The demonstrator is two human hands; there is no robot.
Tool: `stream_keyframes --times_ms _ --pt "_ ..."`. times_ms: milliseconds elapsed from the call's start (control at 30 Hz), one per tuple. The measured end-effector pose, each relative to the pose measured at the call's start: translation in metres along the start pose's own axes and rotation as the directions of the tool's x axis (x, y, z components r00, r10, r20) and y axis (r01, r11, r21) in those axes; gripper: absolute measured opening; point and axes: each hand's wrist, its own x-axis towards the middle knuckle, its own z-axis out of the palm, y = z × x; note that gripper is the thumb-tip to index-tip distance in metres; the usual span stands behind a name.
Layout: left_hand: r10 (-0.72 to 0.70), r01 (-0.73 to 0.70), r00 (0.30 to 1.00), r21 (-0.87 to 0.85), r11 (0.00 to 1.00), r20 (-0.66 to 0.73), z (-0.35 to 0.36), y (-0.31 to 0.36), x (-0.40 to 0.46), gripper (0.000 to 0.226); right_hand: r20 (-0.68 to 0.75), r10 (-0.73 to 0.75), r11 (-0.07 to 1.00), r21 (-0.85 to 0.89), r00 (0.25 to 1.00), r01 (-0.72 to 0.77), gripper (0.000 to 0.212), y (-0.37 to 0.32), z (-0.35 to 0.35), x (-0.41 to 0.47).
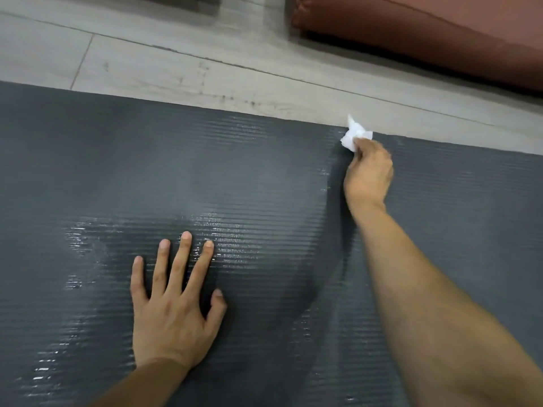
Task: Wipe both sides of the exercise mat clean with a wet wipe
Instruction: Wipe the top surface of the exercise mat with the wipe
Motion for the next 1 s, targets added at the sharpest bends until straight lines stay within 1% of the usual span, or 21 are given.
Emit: stream_keyframes --times_ms 67,100,133,200,267,333,367,433,467,533,600,633,667,700,733,767,833,867,900,933,1000 --pt "0.002 -0.002 1.000 0.002 1.000 0.000 0.000 0.001 0.000 0.074 -0.048 0.179 0.984 0.026 0.983 -0.178 0.034 -0.015 0.007 -0.008" --pt "0.001 -0.001 1.000 0.000 1.000 -0.002 -0.001 0.001 0.000 0.074 -0.063 0.205 0.974 0.111 0.977 -0.197 0.036 -0.039 0.016 -0.015" --pt "0.003 -0.003 1.000 -0.003 1.000 -0.005 -0.001 0.001 0.000 0.074 -0.057 0.155 0.961 0.240 0.986 -0.137 0.037 -0.068 0.028 -0.027" --pt "0.003 -0.004 1.000 -0.009 1.000 -0.010 -0.001 0.001 0.000 0.073 0.027 -0.164 0.907 0.398 0.986 0.139 0.040 -0.133 0.052 -0.058" --pt "0.004 -0.004 1.000 0.000 1.000 -0.009 0.000 0.001 0.000 0.074 0.144 -0.480 0.826 0.405 0.865 0.391 0.041 -0.182 0.059 -0.090" --pt "0.005 -0.005 1.000 -0.003 1.000 -0.009 0.000 0.000 0.000 0.074 0.175 -0.589 0.778 0.386 0.789 0.495 0.035 -0.186 0.052 -0.093" --pt "0.004 -0.004 1.000 -0.003 1.000 -0.013 0.000 0.000 0.000 0.074 0.130 -0.583 0.781 0.362 0.802 0.509 0.033 -0.168 0.050 -0.084" --pt "0.004 -0.004 1.000 0.001 1.000 -0.015 0.000 0.000 0.000 0.073 0.043 -0.481 0.857 0.232 0.875 0.460 0.033 -0.106 0.036 -0.064" --pt "0.004 -0.004 1.000 0.002 1.000 -0.014 -0.001 0.001 0.000 0.072 -0.011 -0.372 0.915 0.165 0.928 0.368 0.034 -0.069 0.023 -0.052" --pt "-0.001 0.001 1.000 -0.002 1.000 -0.017 -0.002 0.001 0.000 0.072 -0.030 -0.053 0.992 0.115 0.998 0.056 0.035 -0.005 -0.011 -0.037" --pt "-0.004 0.003 1.000 -0.002 1.000 -0.017 -0.002 0.002 0.001 0.072 -0.013 0.217 0.974 0.074 0.976 -0.216 0.034 0.014 -0.029 -0.040" --pt "-0.005 0.005 1.000 0.000 1.000 -0.016 -0.002 0.003 0.001 0.072 -0.027 0.261 0.962 0.088 0.965 -0.258 0.034 0.002 -0.024 -0.046" --pt "-0.006 0.006 1.000 0.001 1.000 -0.016 -0.002 0.002 0.001 0.072 -0.031 0.237 0.960 0.162 0.971 -0.229 0.034 -0.020 -0.015 -0.053" --pt "-0.005 0.005 1.000 0.002 1.000 -0.018 -0.002 0.002 0.000 0.072 -0.011 0.148 0.953 0.271 0.989 -0.139 0.034 -0.051 -0.002 -0.063" --pt "-0.002 0.002 1.000 0.001 1.000 -0.022 -0.001 0.002 0.001 0.072 0.026 -0.002 0.931 0.364 1.000 -0.008 0.035 -0.085 0.012 -0.076" --pt "0.000 0.000 1.000 0.000 1.000 -0.028 -0.001 0.002 0.001 0.072 0.085 -0.179 0.898 0.421 0.980 0.128 0.036 -0.123 0.024 -0.092" --pt "0.000 0.000 0.999 -0.004 1.000 -0.040 0.001 0.001 0.000 0.072 0.240 -0.491 0.814 0.469 0.837 0.343 0.033 -0.183 0.037 -0.125" --pt "0.002 -0.002 0.999 -0.003 1.000 -0.042 0.001 0.001 0.000 0.071 0.285 -0.583 0.777 0.469 0.761 0.420 0.031 -0.196 0.040 -0.134" --pt "0.003 -0.003 0.999 0.003 1.000 -0.038 0.001 0.001 0.000 0.071 0.287 -0.634 0.748 0.465 0.718 0.474 0.030 -0.194 0.039 -0.134" --pt "0.001 -0.001 0.999 0.012 1.000 -0.032 0.001 0.001 0.000 0.072 0.241 -0.646 0.736 0.451 0.725 0.506 0.029 -0.179 0.039 -0.126" --pt "0.002 -0.001 1.000 0.022 1.000 -0.029 0.000 0.001 0.000 0.072 0.103 -0.556 0.807 0.305 0.825 0.505 0.030 -0.121 0.031 -0.105"
